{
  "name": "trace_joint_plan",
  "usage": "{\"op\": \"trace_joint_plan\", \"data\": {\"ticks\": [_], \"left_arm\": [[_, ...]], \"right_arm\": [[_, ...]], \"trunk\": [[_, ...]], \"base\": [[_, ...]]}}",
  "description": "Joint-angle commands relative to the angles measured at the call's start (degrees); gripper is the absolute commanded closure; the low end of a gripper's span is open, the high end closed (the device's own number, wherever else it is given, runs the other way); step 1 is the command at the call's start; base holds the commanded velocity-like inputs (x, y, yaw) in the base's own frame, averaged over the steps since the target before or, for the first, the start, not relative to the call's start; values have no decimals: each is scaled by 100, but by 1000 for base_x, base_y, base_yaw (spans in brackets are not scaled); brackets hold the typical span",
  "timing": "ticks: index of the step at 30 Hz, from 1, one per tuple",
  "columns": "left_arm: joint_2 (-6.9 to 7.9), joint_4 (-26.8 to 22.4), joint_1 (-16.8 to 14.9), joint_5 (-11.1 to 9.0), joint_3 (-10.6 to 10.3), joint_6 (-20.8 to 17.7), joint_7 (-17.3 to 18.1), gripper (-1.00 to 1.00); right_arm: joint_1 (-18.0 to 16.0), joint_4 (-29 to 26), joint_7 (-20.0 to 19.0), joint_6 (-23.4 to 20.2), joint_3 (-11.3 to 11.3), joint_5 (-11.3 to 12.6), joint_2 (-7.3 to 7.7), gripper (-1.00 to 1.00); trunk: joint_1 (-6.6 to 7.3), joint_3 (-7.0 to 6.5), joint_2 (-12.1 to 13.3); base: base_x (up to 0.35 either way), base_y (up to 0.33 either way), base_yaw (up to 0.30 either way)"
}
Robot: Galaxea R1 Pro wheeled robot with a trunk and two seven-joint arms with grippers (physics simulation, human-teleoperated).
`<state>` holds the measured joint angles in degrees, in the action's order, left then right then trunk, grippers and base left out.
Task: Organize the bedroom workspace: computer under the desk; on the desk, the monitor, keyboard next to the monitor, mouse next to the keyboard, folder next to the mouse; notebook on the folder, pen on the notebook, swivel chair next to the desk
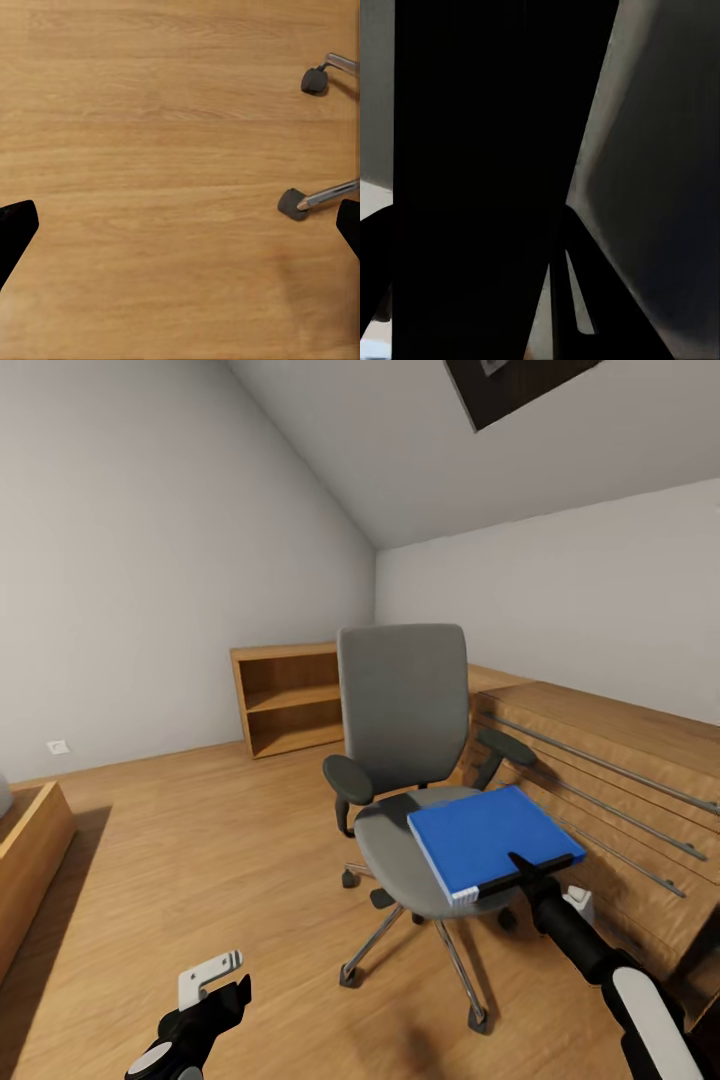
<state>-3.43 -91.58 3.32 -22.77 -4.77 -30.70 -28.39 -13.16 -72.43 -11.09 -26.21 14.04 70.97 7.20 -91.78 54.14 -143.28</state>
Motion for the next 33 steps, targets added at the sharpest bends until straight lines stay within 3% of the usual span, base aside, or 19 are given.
{"op": "trace_joint_plan", "data": {"ticks": [1,4,11,18,24,28,33], "left_arm": [[0,-9,-2,-61,-6,-7,-53,-100],[0,-9,0,-61,-7,-7,-53,-100],[0,-9,0,-61,-4,-7,-53,-100],[0,-8,-1,-61,-6,-7,-53,-100],[0,-8,0,-61,-6,-7,-53,-100],[0,-9,2,-61,-7,-8,-53,-100],[0,-7,1,-61,-7,-8,-53,-100]], "right_arm": [[-3,-24,-7,-36,10,-5,-2,100],[2,-148,-7,-34,9,-70,-9,100],[20,-412,7,-33,3,-93,-44,100],[38,-637,16,-32,2,-100,-327,100],[175,-1097,103,-40,2,-101,-440,100],[396,-1581,563,-92,-21,-88,-474,100],[504,-1734,930,-178,-65,-32,-482,100]], "trunk": [[3,-18,0],[12,-85,5],[165,-210,286],[319,-336,567],[451,-444,807],[539,-515,968],[648,-605,1168]], "base": [[0,0,0],[-11,0,0],[-213,0,0],[-83,0,0],[-11,0,0],[-2,0,0],[0,0,0]]}}
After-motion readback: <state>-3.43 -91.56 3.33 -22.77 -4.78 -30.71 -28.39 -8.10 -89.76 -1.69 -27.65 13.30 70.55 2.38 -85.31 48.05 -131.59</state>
